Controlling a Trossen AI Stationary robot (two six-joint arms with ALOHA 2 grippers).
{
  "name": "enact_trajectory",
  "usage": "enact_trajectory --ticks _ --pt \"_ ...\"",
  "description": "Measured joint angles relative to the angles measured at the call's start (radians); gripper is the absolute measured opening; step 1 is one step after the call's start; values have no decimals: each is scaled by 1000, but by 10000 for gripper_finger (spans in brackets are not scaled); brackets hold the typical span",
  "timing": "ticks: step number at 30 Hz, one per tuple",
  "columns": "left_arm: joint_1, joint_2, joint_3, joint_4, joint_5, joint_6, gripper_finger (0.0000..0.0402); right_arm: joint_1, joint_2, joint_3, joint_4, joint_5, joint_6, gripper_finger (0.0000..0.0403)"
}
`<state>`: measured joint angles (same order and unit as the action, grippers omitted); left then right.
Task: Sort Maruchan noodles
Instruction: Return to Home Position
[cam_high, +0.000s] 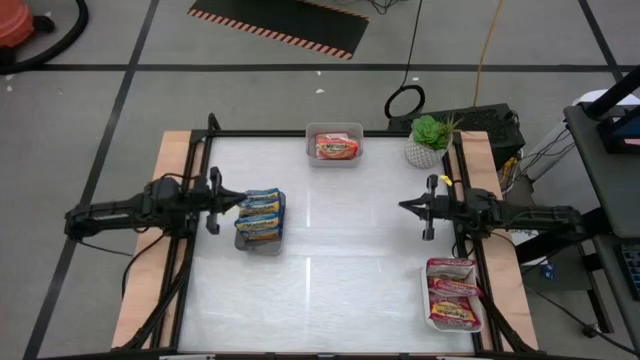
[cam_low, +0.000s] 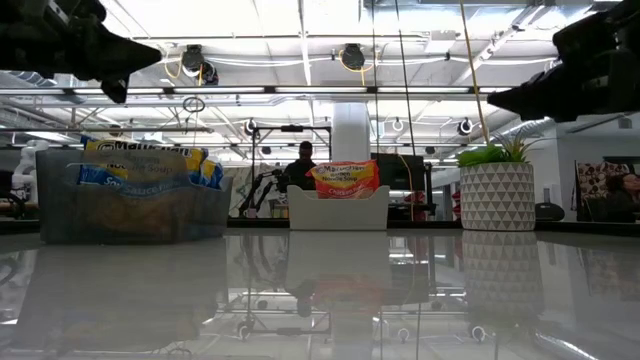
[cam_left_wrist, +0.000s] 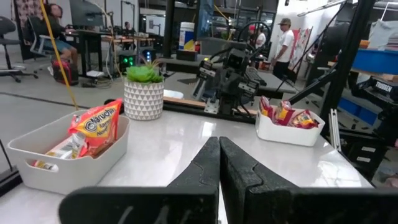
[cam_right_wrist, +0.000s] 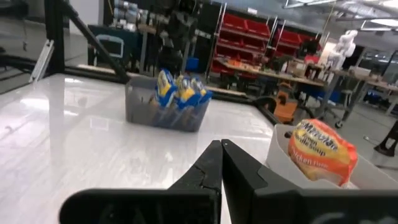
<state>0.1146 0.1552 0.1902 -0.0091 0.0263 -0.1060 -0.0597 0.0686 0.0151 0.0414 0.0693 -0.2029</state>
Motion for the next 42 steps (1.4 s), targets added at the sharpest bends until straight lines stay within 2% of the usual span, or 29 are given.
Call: enact_trajectory --ticks 7,12,15,19,26,28,31,34,42 --pt "0 -98 0 -128 -35 61 1 0 -23 0 -3 7 31 0" --pt "0 -134 -1 -135 -30 81 1 0 -23 0 -1 7 28 0" --pt "0 -154 -52 -77 -23 85 1 0 -23 0 -1 7 27 0" --pt "0 -152 -182 82 16 47 1 0 -23 0 -1 7 27 0" --pt "-4 -153 -180 79 41 80 1 0 -23 0 0 7 27 0" --pt "-20 -153 -180 70 69 42 1 0 -23 0 1 7 27 0" --pt "-67 -153 -180 70 55 8 1 0 -23 0 3 7 27 0" --pt "-121 -153 -180 72 -2 43 1 0 -23 0 4 7 27 0" --pt "-240 -153 -180 64 -45 127 1 0 -23 0 5 8 27 0"
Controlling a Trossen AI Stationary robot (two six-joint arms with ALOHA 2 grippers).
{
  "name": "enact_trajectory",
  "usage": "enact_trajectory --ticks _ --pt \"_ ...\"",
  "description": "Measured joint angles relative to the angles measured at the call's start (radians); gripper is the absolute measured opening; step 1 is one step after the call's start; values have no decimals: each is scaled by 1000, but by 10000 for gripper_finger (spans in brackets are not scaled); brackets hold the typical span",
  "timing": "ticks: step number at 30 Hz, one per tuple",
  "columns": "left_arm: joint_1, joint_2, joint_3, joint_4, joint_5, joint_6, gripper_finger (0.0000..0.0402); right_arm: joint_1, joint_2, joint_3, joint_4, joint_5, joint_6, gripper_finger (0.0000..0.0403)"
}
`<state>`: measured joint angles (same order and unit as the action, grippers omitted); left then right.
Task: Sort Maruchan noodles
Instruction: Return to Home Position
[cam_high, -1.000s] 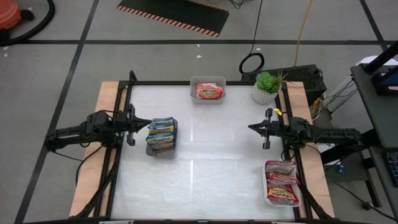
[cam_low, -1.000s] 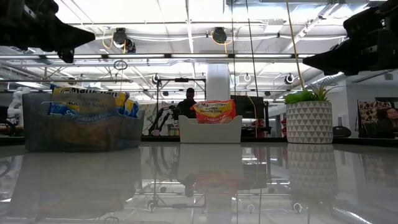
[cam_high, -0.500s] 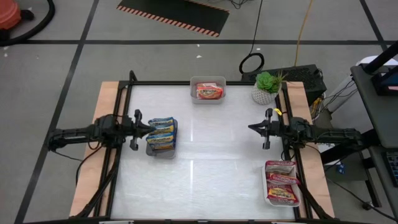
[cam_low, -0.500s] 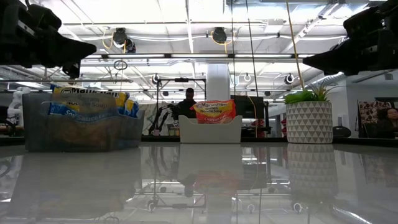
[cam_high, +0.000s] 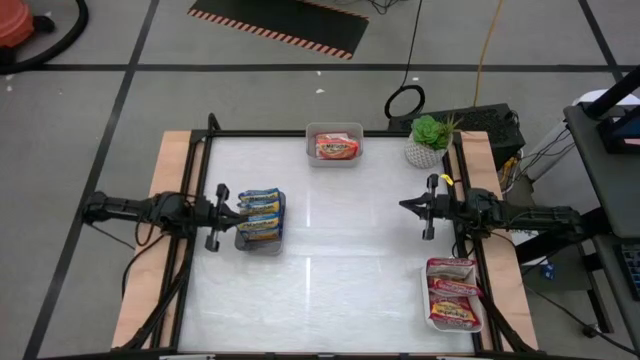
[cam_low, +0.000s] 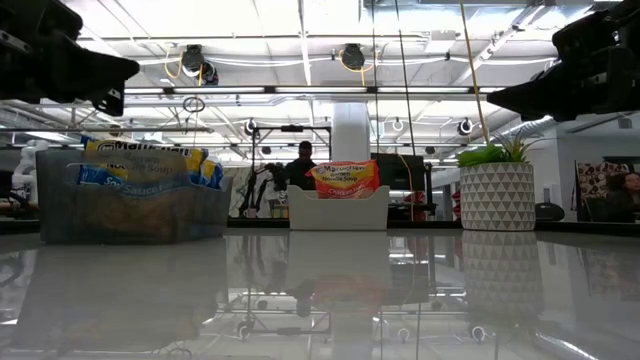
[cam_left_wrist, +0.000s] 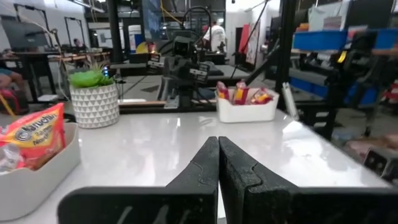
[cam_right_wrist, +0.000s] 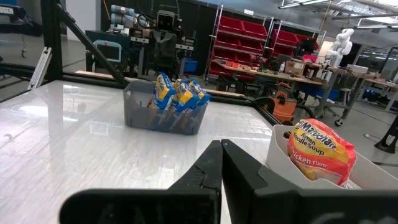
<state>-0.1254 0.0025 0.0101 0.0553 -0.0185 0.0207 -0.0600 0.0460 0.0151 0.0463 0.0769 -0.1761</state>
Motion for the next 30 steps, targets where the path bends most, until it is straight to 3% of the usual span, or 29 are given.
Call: enact_trajectory --ticks 4,24,30 --pt "-19 0 0 -4 -35 49 1 0 0 0 0 0 0 0" --pt "-46 0 0 142 -18 94 1 0 0 0 1 0 0 0" --pt "-47 0 56 1 -8 100 1 0 0 0 2 0 0 0"
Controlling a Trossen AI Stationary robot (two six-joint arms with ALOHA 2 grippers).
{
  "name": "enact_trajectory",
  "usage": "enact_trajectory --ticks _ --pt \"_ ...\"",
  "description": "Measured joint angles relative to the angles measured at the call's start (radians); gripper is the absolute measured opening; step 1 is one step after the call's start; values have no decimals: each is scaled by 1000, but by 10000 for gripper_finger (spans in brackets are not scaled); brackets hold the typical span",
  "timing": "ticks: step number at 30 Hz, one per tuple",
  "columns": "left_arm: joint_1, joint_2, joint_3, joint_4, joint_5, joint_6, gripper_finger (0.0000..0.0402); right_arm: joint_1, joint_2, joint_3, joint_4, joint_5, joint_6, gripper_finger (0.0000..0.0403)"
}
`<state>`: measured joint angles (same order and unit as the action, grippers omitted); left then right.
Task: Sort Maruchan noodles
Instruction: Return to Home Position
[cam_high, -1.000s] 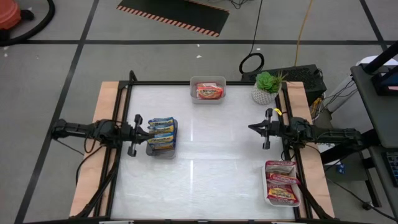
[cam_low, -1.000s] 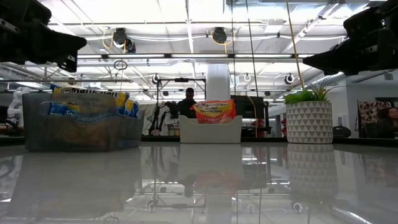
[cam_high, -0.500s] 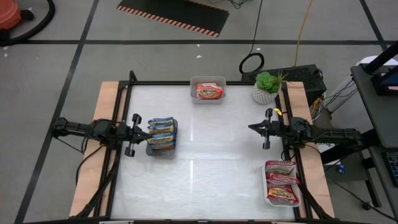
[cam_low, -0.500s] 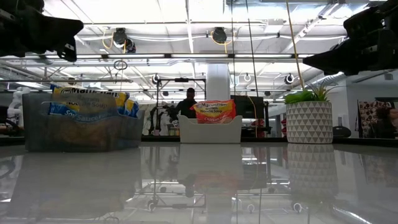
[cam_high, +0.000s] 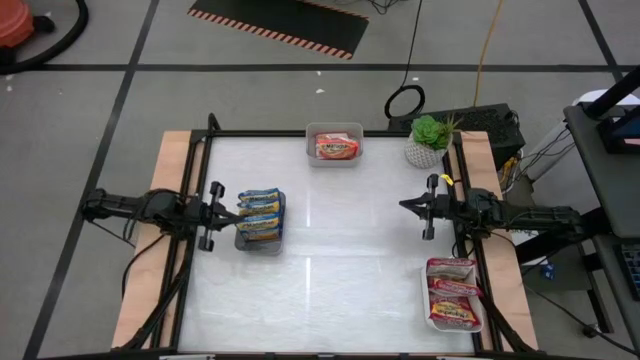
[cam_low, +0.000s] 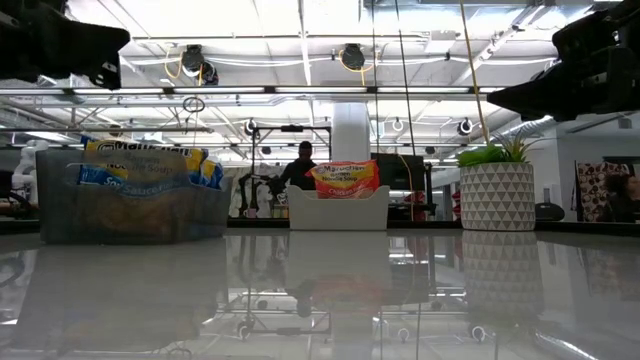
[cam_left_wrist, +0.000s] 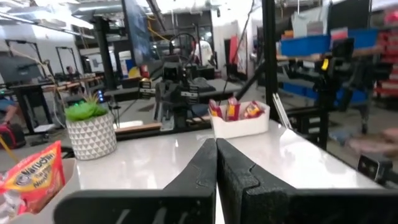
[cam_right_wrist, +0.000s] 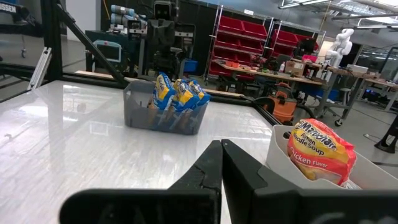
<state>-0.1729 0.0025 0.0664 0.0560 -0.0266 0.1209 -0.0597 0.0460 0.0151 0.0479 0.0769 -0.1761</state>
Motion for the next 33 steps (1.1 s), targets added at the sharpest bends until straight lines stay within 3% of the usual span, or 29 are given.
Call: enact_trajectory --ticks 7,14,33 --pt "17 0 67 -133 6 61 1 0 0 0 0 0 0 0" --pt "13 0 -51 71 29 14 1 0 0 0 0 0 0 0" --pt "87 0 -56 70 27 77 1 0 0 0 0 0 0 0"
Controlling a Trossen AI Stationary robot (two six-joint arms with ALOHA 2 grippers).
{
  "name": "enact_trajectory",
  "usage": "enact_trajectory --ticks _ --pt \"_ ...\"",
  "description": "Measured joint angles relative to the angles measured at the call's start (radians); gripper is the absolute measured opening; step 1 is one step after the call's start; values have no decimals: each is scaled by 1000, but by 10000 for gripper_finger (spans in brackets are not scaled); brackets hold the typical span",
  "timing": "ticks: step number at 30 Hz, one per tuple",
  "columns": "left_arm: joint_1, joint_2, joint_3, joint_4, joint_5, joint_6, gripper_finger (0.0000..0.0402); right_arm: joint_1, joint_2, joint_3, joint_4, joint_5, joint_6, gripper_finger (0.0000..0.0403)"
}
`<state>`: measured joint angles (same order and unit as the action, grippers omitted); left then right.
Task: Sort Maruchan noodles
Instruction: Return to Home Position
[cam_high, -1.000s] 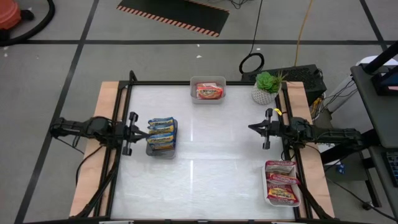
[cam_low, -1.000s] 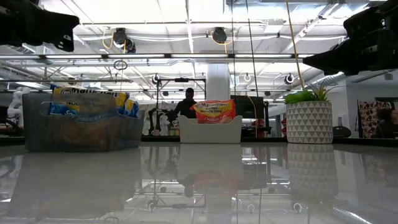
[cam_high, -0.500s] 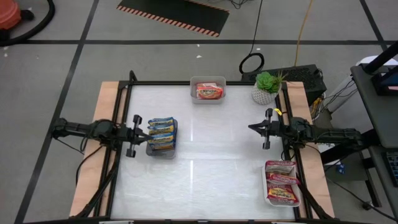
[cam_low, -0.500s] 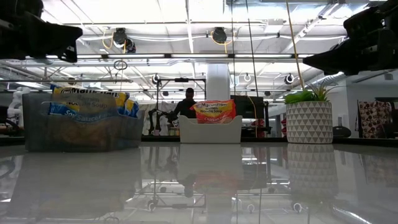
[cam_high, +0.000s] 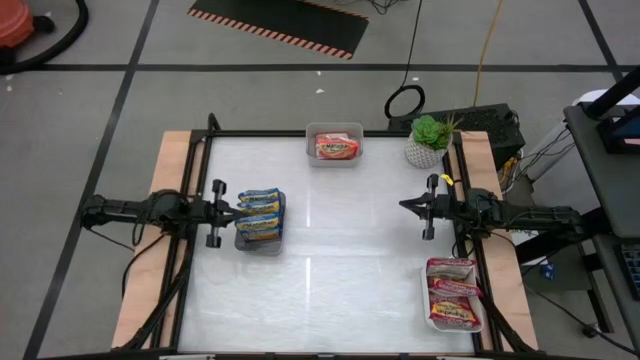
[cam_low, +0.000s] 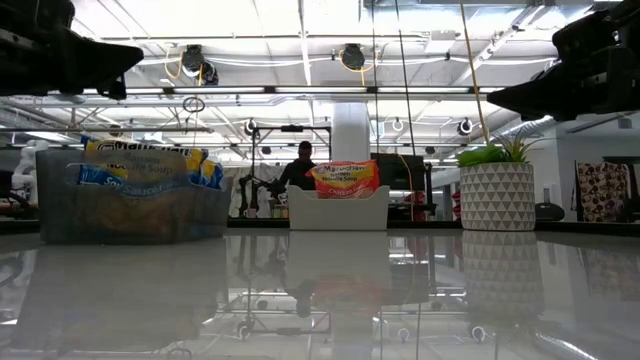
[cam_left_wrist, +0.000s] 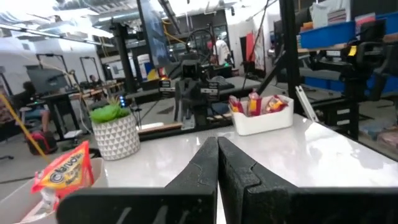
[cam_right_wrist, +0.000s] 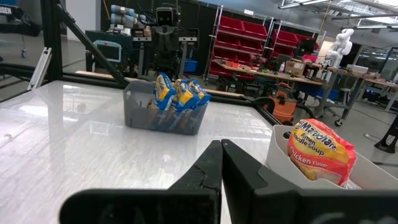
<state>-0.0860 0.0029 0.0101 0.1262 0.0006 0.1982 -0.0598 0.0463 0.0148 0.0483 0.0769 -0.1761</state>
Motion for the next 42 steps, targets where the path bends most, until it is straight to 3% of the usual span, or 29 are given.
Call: enact_trajectory --ticks 7,28,42 --pt "41 0 2 153 22 14 1 0 0 0 0 0 0 0" --pt "159 0 1 -81 193 -83 1 0 0 0 0 0 0 0" --pt "136 2 1 -91 152 -234 1 0 0 0 0 0 0 0"
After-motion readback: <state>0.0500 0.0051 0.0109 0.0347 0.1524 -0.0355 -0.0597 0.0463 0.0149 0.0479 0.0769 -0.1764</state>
